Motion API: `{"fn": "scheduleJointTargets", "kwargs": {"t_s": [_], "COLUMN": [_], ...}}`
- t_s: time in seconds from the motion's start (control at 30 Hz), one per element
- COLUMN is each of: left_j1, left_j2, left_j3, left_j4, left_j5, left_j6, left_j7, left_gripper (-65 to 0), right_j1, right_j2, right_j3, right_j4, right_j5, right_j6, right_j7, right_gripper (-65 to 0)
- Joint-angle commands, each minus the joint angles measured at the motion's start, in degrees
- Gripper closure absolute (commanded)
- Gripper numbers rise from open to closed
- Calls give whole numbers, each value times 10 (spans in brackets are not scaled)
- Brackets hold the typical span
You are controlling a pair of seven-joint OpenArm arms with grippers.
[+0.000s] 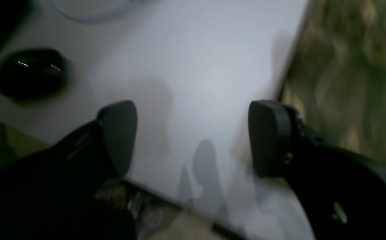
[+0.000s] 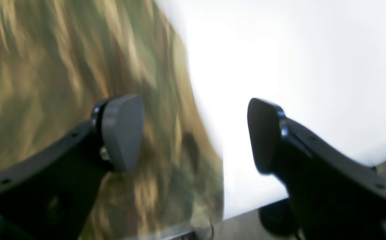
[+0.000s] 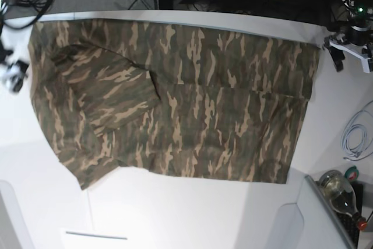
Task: Layout the t-shirt on the table in an organized manner, then fold the t-shirt properly
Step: 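Move both grippers to the shirt's hem-side corners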
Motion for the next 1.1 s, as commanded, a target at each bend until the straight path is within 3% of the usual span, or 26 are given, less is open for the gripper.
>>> {"fn": "scheduleJointTargets", "kwargs": {"t_s": [0.0,0.07,0.13,0.27,0.37,0.5,0.87,0.93,1.07], "left_j1": [-8,-19,-21,-21,-19,-16,-15,-15,-15], "left_j2": [-10,-10,-10,-10,-10,-14,-28,-28,-28], "left_j3": [-8,-9,-8,-7,-9,-11,-12,-11,-8], "left_j4": [15,22,23,22,17,16,-1,-7,-7], "left_j5": [-5,-5,-5,-9,-6,-5,-5,-5,-5], "left_j6": [1,1,1,1,1,1,1,1,1], "left_j7": [-16,-16,-16,-16,-16,-16,-16,-16,-16], "left_gripper": [-461,-408,-309,0,0,0,0,0,0], "right_j1": [37,117,192,320,389,423,398,397,396], "right_j2": [31,82,132,199,208,196,154,153,153], "right_j3": [1,-21,-70,-199,-273,-326,-341,-341,-339], "right_j4": [-38,-151,-289,-544,-681,-774,-757,-757,-754], "right_j5": [2,2,2,2,2,2,2,2,2], "right_j6": [-4,-2,-2,-2,-1,-1,0,0,0], "right_j7": [10,25,72,193,275,330,337,337,337], "right_gripper": [-461,-461,-461,-461,-468,-468,-456,-374,0]}}
